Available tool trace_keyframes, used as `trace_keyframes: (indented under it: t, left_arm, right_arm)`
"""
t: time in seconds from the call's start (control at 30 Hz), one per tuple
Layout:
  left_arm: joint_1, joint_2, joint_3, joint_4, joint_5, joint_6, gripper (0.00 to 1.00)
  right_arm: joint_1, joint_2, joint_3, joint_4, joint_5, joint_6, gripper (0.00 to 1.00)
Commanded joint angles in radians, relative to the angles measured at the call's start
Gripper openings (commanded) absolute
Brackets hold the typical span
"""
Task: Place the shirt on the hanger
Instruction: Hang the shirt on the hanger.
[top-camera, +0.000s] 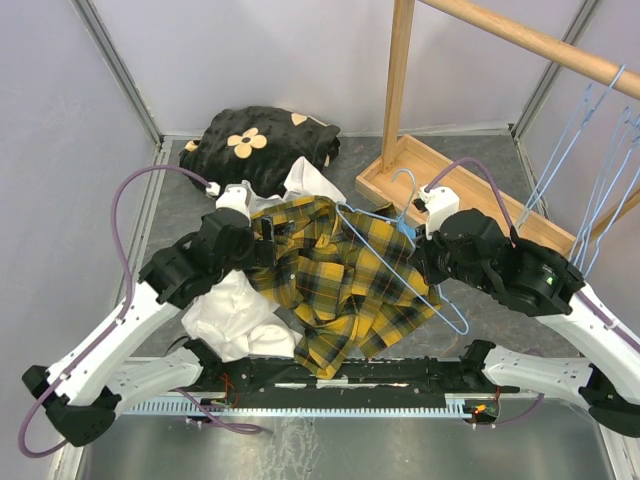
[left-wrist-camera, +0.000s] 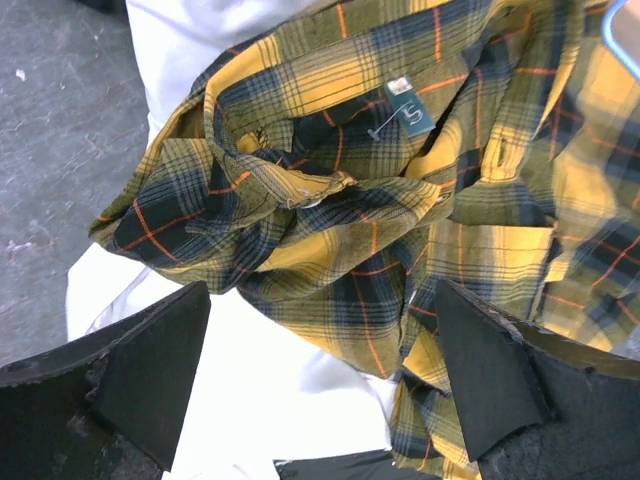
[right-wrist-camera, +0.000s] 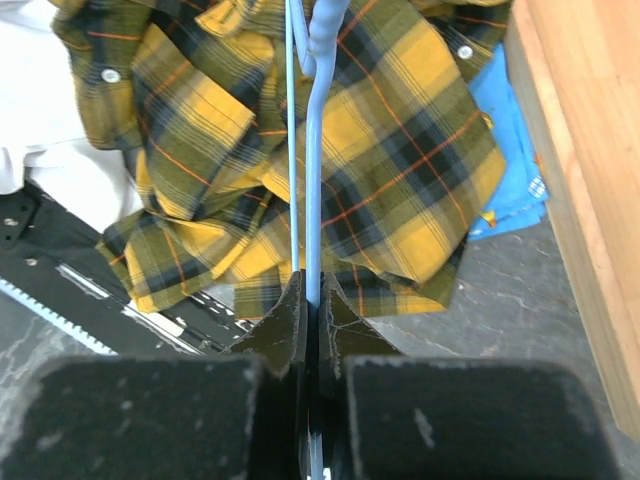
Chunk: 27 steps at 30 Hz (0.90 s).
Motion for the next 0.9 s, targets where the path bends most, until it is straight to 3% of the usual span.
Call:
trace_keyframes:
  t: [0.0,0.27,0.5,0.6,0.7,0.87]
  left_arm:
    - [0.001,-0.076,-0.081,0.164,-0.015,-0.024,0.99]
    - [0.010,0.016,-0.032,0.163,-0.150,-0.057,0.99]
    - [0.051,0.083,-0.026,0.178,-0.215,-0.206,0.91]
    - [0.134,0.090,-0.046,0.214,-0.173,-0.233,0.87]
    - [0.226,0.091,-0.080,0.301,-0.035,-0.210,0.85]
    - [0.283,0.104,-0.103,0.343,0.018,-0.211,0.83]
  right_arm:
    - [-0.002,-0.025,0.014,-0.040,0.090,0.007,0.00]
    - [-0.002,-0.051,0.006,-0.067,0.088,-0.002,0.00]
    - [-0.003,-0.055,-0.013,-0.054,0.057,0.011,0.00]
    - [-0.002,-0.056,-0.019,-0.047,0.040,0.014,0.00]
    - [-0.002,-0.054,-0.023,-0.047,0.031,0.014,0.00]
    - [-0.002,-0.056,-0.033,-0.047,0.026,0.018,0.00]
